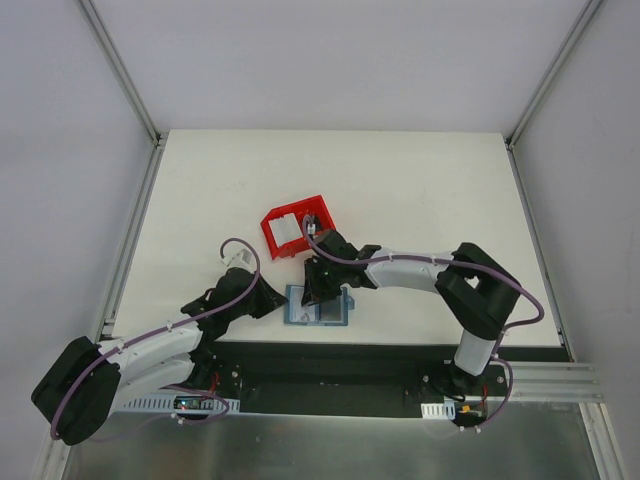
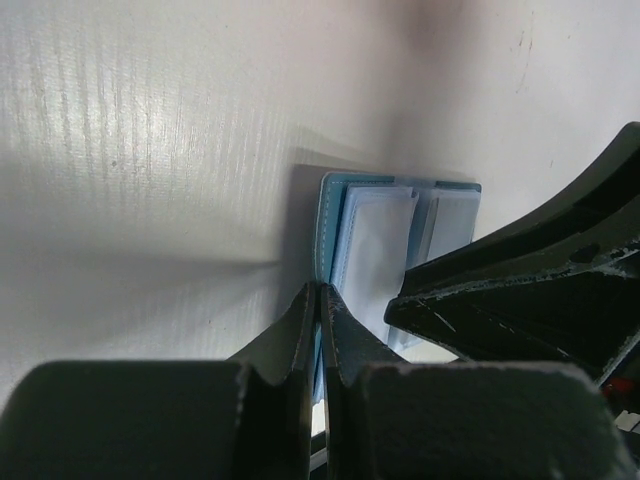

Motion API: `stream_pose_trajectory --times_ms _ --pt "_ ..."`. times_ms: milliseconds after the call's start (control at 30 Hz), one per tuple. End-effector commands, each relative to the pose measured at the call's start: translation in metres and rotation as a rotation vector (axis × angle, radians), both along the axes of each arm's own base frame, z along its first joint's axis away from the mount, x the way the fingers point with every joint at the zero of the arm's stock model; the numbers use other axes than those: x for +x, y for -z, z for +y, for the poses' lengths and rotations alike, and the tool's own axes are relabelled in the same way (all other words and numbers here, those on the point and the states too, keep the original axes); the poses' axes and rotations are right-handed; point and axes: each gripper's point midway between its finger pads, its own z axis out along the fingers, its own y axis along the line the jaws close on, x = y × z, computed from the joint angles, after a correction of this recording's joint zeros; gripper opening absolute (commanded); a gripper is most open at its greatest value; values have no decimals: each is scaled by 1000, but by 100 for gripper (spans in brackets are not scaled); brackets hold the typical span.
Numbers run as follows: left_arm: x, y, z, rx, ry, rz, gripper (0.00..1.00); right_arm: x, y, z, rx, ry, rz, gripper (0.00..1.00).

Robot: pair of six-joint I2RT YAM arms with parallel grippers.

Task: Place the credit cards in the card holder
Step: Insert the credit card into the card holder.

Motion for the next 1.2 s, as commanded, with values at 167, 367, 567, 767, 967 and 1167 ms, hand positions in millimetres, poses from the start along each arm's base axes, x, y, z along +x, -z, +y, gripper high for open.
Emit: stream_pose_trajectory --times_ms 167,367,567,767,967,1167 --pt "0 0 1 -5 -14 -2 0 12 -12 -10 -35 14 -84 34" --pt "0 -1 3 -5 -19 -4 0 11 -4 -27 -69 55 -87 43" --pt "1 -3 2 -7 -17 -10 0 6 2 -21 -57 48 -47 45" --pt "0 -2 3 -2 -16 -6 0 2 4 -4 -12 29 -7 44" --pt "1 -3 2 -7 -20 -8 0 2 -5 10 38 -3 -18 30" --pt "1 -4 1 -10 -14 -8 0 6 -13 16 63 -19 -47 20"
